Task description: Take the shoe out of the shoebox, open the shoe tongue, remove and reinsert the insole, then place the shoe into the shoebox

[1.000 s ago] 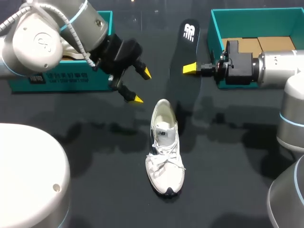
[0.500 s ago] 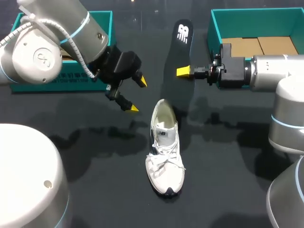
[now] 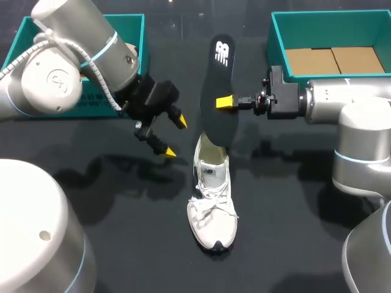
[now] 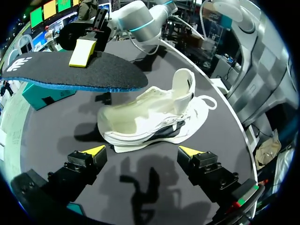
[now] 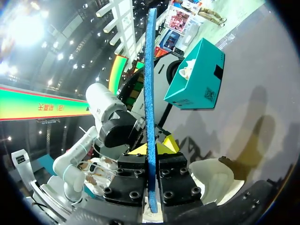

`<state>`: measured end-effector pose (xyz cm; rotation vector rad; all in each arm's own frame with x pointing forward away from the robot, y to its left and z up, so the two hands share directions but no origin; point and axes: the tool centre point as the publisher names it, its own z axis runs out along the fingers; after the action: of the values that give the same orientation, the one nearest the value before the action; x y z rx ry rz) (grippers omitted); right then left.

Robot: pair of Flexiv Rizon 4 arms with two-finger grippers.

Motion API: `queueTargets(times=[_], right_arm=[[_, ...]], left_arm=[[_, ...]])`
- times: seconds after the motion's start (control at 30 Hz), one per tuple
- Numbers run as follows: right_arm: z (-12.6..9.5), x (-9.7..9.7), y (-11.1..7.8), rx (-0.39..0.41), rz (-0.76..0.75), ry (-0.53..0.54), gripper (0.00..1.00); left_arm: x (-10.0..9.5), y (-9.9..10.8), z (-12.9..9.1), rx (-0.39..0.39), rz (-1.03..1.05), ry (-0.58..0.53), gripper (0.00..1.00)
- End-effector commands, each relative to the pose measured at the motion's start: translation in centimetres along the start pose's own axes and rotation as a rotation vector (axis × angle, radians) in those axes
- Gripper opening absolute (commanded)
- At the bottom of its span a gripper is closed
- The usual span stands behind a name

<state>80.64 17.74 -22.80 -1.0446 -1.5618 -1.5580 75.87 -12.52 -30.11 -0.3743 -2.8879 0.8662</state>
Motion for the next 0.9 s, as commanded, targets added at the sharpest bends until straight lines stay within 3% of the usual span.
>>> queueTargets(times=[0.03,0.13,0.37,0.53,0.9], right_arm=[[0.5,-0.3,0.2,0.005,0.000,0.002,0.00],[0.5,-0.3,0.2,0.005,0.000,0.002,0.00],[1.0,-1.2,-0.1,0.002,-0.017,0.036,0.00],[1.6,-2.6,-0.6,0.001,-0.058,0.048,0.00],[1.6,-2.6,-0.6,0.001,-0.058,0.048,0.00]], left_arm=[[-0.3,0.0,0.1,-0.001,0.001,0.007,1.00],[-0.3,0.0,0.1,-0.001,0.001,0.007,1.00],[-1.3,0.1,2.8,-0.001,-0.077,-0.024,1.00],[-1.5,0.2,2.8,-0.018,-0.080,-0.070,1.00],[-1.4,0.2,3.4,-0.021,-0.069,-0.059,1.00]])
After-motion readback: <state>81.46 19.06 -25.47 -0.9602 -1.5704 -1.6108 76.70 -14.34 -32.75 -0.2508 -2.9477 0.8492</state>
